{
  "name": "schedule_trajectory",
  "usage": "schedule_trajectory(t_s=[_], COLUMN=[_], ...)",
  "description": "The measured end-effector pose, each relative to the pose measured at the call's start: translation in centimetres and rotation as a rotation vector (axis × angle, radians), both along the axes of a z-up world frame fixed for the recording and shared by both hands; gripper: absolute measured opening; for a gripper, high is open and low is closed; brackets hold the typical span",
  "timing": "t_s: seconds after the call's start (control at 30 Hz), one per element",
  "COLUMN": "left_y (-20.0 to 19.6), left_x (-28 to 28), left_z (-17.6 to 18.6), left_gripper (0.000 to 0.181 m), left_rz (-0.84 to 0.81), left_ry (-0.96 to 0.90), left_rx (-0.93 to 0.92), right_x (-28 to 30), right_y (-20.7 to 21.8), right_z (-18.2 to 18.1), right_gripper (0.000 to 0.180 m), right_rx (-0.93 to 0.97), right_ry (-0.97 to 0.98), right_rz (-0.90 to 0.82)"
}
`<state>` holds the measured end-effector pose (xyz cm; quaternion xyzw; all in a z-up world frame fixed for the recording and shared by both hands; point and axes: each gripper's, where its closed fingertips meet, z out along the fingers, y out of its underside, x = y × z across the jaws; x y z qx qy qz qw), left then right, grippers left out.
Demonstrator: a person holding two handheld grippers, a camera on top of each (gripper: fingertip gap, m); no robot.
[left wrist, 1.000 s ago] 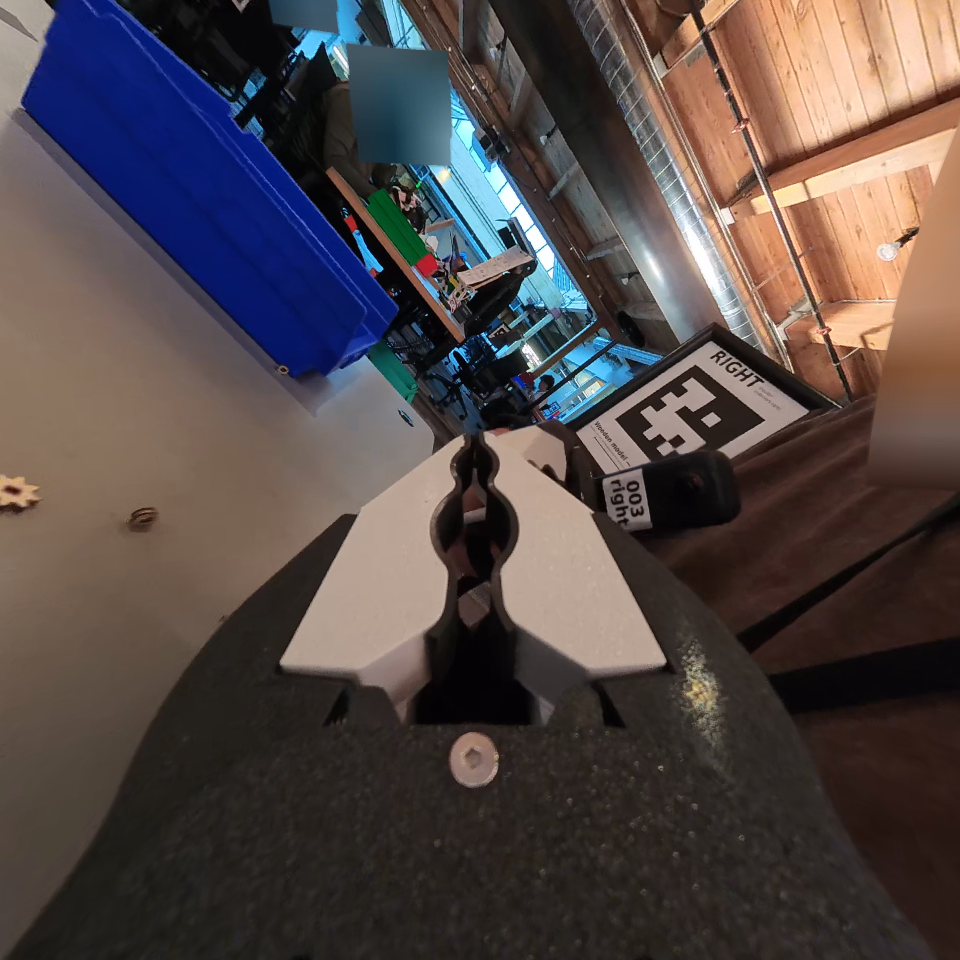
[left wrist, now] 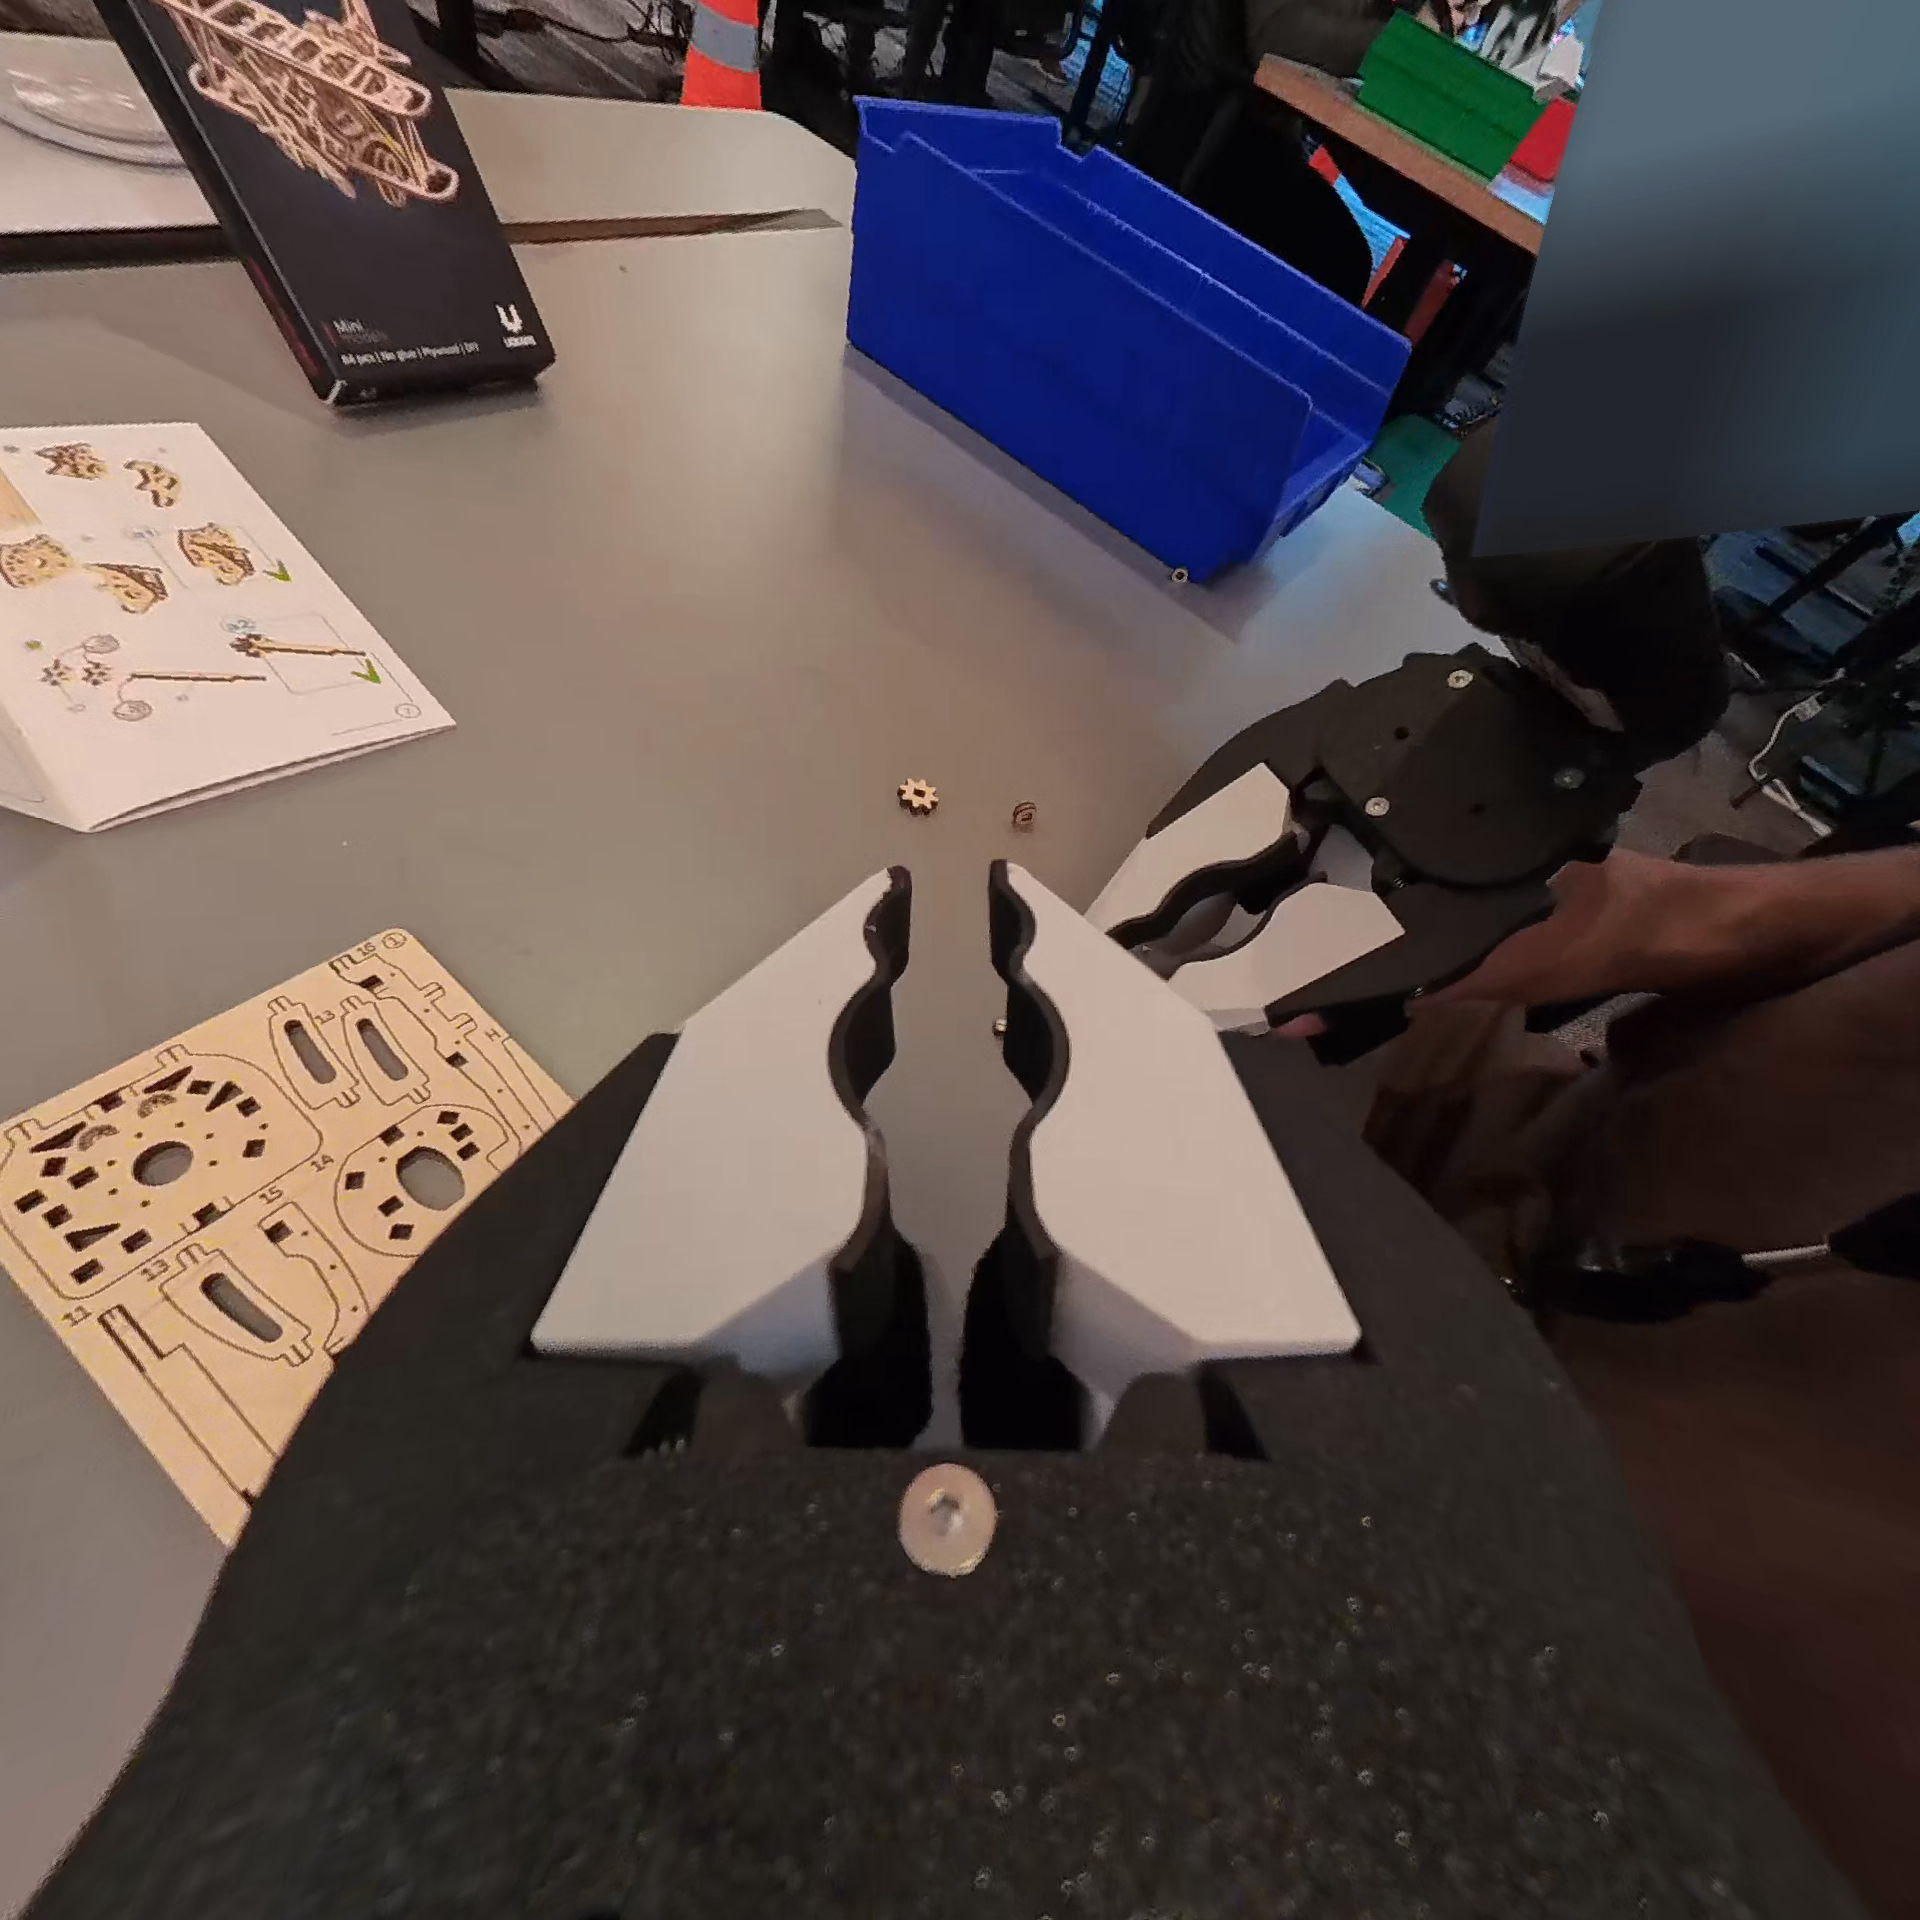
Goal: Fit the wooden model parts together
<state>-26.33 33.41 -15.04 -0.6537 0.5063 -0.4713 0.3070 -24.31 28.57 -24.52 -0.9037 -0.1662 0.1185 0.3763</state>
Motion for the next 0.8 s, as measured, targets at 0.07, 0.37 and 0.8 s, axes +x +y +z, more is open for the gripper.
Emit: schedule_trajectory(t_s=[0.07,0.37,0.8], left_y=[0.0,-4.3,-10.4], left_x=[0.0,-0.2,0.8], left_z=[0.2,-1.2,0.6], left_gripper=[0.013,0.013,0.010], left_rz=[-0.006,-0.263,-0.524], left_ry=[-0.012,0.062,-0.049], left_rx=[0.001,-0.021,0.029], right_x=[0.1,-1.2,-1.6], right_y=[0.2,-2.0,-5.2], right_z=[-0.1,4.3,9.7], right_gripper=[0.005,0.003,0.003], right_rx=[0.008,0.146,0.212], right_ry=[-0.029,0.130,0.360], right_rz=[0.002,0.354,0.531])
